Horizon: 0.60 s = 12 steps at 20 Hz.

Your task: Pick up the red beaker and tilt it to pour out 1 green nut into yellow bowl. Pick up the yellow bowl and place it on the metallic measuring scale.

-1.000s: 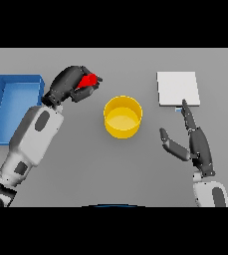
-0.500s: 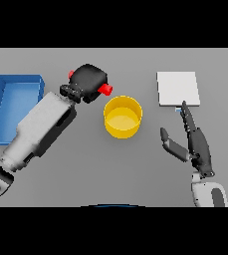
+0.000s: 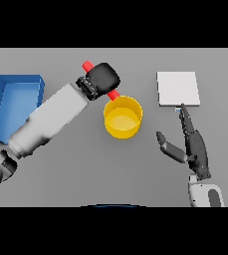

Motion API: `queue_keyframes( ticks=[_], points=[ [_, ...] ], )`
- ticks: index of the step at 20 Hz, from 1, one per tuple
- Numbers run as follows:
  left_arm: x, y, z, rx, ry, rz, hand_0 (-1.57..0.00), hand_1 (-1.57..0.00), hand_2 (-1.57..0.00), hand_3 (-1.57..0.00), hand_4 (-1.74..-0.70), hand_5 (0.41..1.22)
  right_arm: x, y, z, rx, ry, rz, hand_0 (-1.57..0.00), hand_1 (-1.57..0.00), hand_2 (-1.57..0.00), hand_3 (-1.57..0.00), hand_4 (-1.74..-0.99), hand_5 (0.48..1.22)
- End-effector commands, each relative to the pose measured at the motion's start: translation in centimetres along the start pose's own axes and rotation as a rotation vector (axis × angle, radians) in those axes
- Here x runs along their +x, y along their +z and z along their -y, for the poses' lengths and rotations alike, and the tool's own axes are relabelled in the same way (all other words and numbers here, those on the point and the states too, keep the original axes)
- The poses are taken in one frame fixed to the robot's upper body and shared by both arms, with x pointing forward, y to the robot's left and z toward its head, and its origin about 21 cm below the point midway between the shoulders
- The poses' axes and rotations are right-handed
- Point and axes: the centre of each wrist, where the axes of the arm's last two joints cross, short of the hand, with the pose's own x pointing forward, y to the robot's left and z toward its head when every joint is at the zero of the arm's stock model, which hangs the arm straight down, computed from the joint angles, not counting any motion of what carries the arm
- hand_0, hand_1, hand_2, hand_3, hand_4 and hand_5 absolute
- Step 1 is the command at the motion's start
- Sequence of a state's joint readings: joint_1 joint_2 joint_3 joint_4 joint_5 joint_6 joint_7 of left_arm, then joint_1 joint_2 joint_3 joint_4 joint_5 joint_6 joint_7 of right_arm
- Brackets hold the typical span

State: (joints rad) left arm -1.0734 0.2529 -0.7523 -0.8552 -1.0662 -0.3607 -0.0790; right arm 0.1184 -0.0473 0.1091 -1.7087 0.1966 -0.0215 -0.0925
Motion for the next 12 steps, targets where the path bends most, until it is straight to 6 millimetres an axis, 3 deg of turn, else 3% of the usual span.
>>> queue_keyframes(
  ticks=[1, 12],
  points=[
    [0.2, -0.1, -0.2, -0.013, -0.045, 0.002, -1.57, -1.57, -1.57, -1.50, -1.73, 1.220, 0.1, 0.2, -0.3, -0.006, 0.009, 0.010, 0.00, 0.00, 0.00, 0.00, -1.213, 0.591],
    [1.7, -0.9, -1.8, -0.074, -0.504, 0.067, -1.57, -1.57, -1.57, -1.56, -1.74, 1.221, 0.4, -0.2, 0.0, -0.024, 0.005, 0.026, 0.00, 0.00, 0.00, 0.00, -1.129, 0.566]
  ],
)
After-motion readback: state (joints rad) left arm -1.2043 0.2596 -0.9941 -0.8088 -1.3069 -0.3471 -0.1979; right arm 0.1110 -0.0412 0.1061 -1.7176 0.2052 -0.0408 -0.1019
